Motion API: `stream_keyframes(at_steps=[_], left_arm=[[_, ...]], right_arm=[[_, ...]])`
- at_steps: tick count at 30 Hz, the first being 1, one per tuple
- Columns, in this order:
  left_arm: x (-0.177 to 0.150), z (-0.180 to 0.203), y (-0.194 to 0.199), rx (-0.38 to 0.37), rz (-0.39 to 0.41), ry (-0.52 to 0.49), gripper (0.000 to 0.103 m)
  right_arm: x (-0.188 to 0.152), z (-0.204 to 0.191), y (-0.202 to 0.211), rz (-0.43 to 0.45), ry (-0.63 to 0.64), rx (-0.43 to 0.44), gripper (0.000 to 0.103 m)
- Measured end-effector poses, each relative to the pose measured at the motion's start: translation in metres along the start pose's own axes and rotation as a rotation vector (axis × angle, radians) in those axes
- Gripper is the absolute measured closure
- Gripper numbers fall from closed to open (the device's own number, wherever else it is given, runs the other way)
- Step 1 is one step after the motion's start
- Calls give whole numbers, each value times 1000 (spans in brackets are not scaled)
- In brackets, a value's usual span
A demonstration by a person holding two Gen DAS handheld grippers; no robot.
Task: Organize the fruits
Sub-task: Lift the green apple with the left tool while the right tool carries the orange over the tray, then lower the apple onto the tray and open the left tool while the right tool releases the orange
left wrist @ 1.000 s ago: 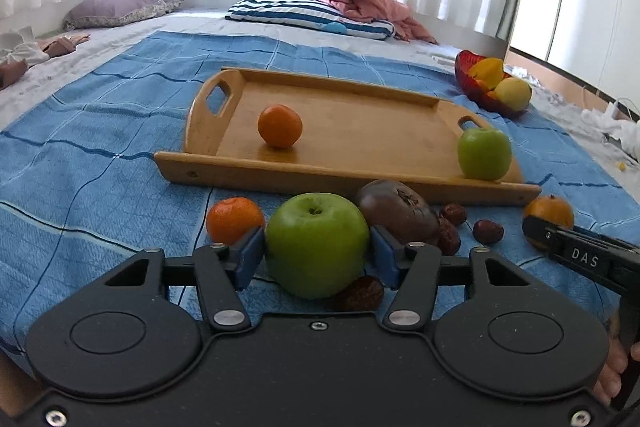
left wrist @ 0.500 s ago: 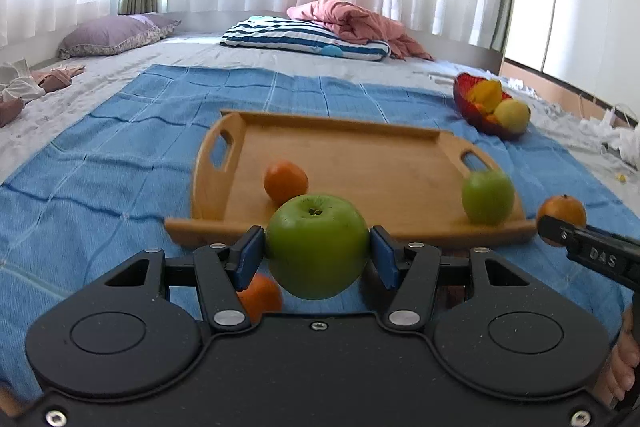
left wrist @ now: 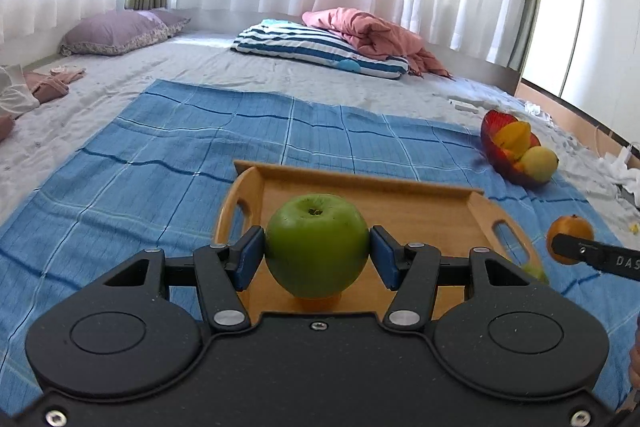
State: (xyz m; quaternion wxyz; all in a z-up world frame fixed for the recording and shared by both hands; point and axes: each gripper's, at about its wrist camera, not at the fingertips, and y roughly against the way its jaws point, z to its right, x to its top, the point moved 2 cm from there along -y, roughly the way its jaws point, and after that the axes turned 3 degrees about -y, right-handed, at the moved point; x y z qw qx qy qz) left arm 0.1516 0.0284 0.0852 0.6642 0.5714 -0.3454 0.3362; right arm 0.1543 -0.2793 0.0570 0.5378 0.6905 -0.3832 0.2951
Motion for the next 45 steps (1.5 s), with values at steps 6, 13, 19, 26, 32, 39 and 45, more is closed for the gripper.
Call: stream_keyframes(at_steps=[6, 13, 19, 26, 32, 39, 45], left_arm=[[11, 3, -40, 2, -63, -4, 48], [7, 2, -83, 17, -136, 15, 48], [5, 2, -97, 37, -143, -3, 48], [-4, 4, -110, 52, -182, -19, 48], [-7, 9, -111, 59, -174, -54, 48], [-8, 10, -111, 60, -171, -66, 48], [-8, 11, -111, 61, -172, -67, 48]], right_arm=[[14, -12, -40, -105, 52, -2, 48], [15, -14, -76, -188, 49, -31, 48], [9, -15, -91, -219, 61, -53, 48], [2, -16, -98, -232, 85, -62, 48], [-3, -17, -102, -235, 99, -68, 48], [-5, -18, -101, -226, 113, -67, 48], [-6, -18, -100, -224, 118, -64, 47]])
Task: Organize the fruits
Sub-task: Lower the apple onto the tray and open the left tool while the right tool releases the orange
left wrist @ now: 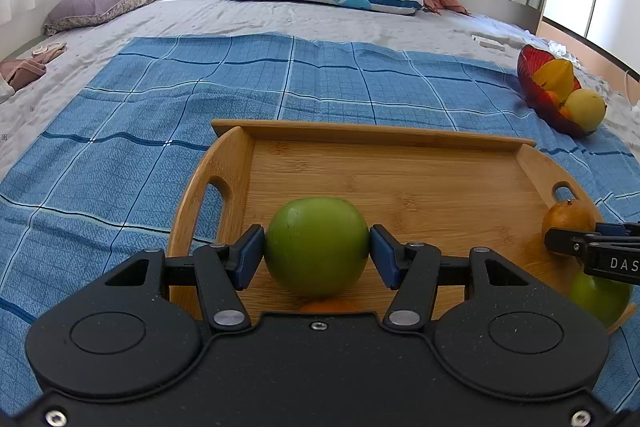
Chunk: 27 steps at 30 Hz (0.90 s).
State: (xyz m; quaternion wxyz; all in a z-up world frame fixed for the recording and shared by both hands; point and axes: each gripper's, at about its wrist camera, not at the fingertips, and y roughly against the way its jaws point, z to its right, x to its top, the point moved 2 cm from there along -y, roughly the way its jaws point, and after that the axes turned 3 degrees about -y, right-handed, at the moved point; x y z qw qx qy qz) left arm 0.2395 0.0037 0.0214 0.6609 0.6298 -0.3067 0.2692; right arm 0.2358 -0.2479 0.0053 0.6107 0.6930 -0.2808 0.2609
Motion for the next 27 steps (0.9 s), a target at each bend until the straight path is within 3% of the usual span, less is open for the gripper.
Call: stream_keyframes(at_steps=[9, 11, 18, 27], left_arm=[[0, 0, 2, 4, 1, -1, 47], [0, 1, 4, 9, 5, -10, 46], [0, 2, 21, 11, 55, -38, 20], [-13, -2, 59, -5, 138, -33, 3]], right_arm=[[0, 0, 3, 4, -5, 9, 43], [0, -1, 5, 15, 1, 8, 33], [5, -5, 23, 79, 32, 7, 20], [-3, -5, 58, 195, 47, 2, 10]])
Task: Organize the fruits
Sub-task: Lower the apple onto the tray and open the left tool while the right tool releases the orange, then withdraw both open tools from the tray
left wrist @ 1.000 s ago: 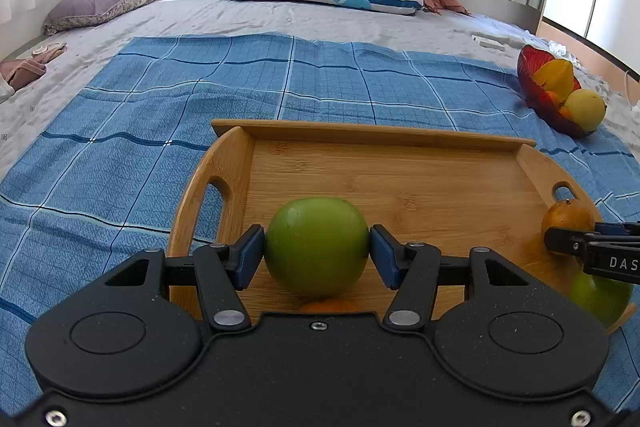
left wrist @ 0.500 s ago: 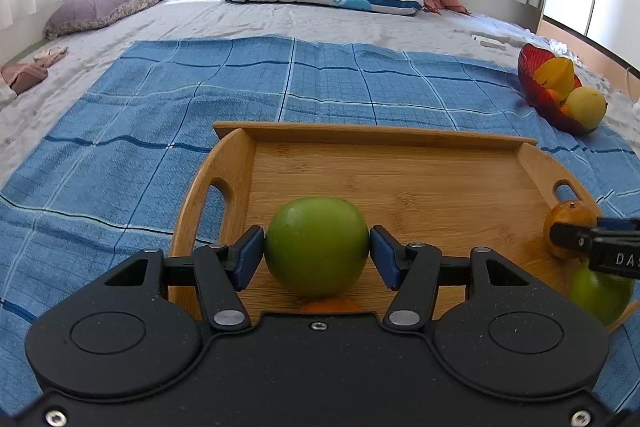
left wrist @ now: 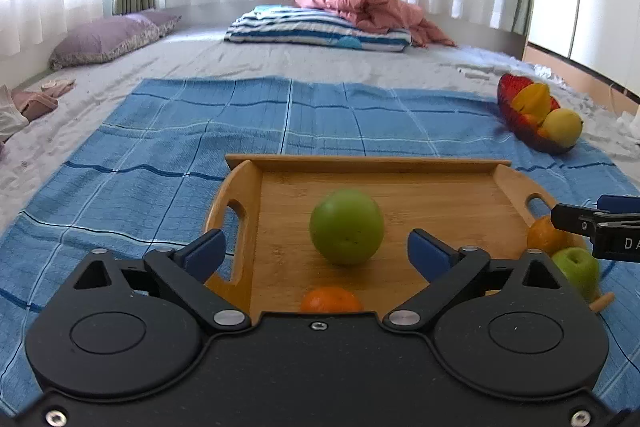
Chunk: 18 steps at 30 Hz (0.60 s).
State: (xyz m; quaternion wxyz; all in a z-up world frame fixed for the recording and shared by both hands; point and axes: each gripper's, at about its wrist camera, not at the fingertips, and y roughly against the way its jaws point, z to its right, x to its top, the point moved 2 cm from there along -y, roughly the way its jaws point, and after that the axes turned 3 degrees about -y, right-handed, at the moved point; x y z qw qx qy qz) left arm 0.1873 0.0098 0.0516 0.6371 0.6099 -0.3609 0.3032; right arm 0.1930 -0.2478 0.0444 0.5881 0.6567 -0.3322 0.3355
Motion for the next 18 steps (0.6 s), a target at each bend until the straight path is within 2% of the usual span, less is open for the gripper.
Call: stream_keyframes(at_steps=[8, 18], left_arm=[[-28, 0, 36, -35, 32, -17, 0], [-66, 3, 71, -41, 68, -29, 0]], right_arm=[[-20, -7, 36, 110, 16, 13, 1], [-57, -16, 67, 211, 5, 12, 0]])
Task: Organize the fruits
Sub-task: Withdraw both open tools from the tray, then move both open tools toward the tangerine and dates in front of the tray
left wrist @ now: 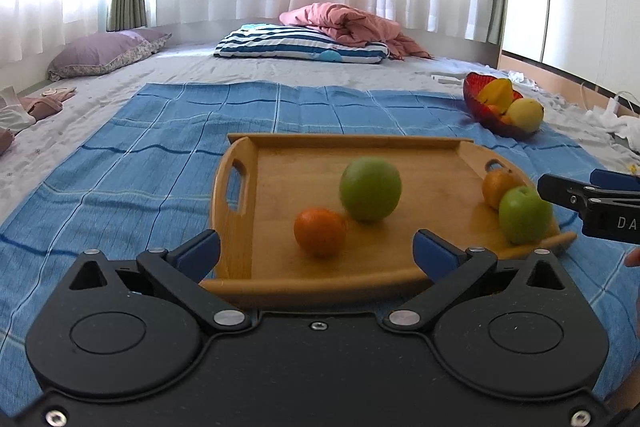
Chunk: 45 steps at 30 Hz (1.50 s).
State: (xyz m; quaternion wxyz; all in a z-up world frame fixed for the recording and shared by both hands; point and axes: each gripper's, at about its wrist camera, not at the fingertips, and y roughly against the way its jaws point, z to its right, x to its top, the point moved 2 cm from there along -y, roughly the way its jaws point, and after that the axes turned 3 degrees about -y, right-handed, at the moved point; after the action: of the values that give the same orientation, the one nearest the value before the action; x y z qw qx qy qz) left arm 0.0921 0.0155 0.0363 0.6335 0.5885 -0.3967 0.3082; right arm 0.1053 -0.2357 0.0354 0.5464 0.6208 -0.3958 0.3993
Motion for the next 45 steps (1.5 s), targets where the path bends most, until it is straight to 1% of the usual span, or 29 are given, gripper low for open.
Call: stream_keyframes(at_steps=[5, 10, 20, 23, 28, 34, 38, 42, 45], left_arm=[[-15, 4, 10, 7, -3, -13, 0], [-27, 4, 14, 14, -12, -13, 0], [-42, 0, 18, 22, -21, 7, 0], [-46, -1, 17, 15, -45, 13, 0], [-53, -6, 17, 15, -57, 35, 0], [-61, -7, 16, 26, -71, 33, 0], [-66, -7, 15, 27, -80, 36, 0], [-71, -7, 12, 46, -80, 28, 0], [-73, -5, 11, 50, -77, 23, 0]], right_arm=[[-14, -6, 15, 42, 36, -20, 0], [-26, -8, 25, 47, 35, -19, 0], [-53, -6, 29, 22, -5, -21, 0], [-59, -7, 30, 16, -9, -21, 0], [-65, -8, 28, 2, -12, -21, 0], [-72, -10, 23, -44, -14, -39, 0], [-78, -10, 23, -31, -25, -44, 0], [-81, -8, 21, -61, -50, -29, 0], [-83, -8, 20, -72, -52, -38, 0]])
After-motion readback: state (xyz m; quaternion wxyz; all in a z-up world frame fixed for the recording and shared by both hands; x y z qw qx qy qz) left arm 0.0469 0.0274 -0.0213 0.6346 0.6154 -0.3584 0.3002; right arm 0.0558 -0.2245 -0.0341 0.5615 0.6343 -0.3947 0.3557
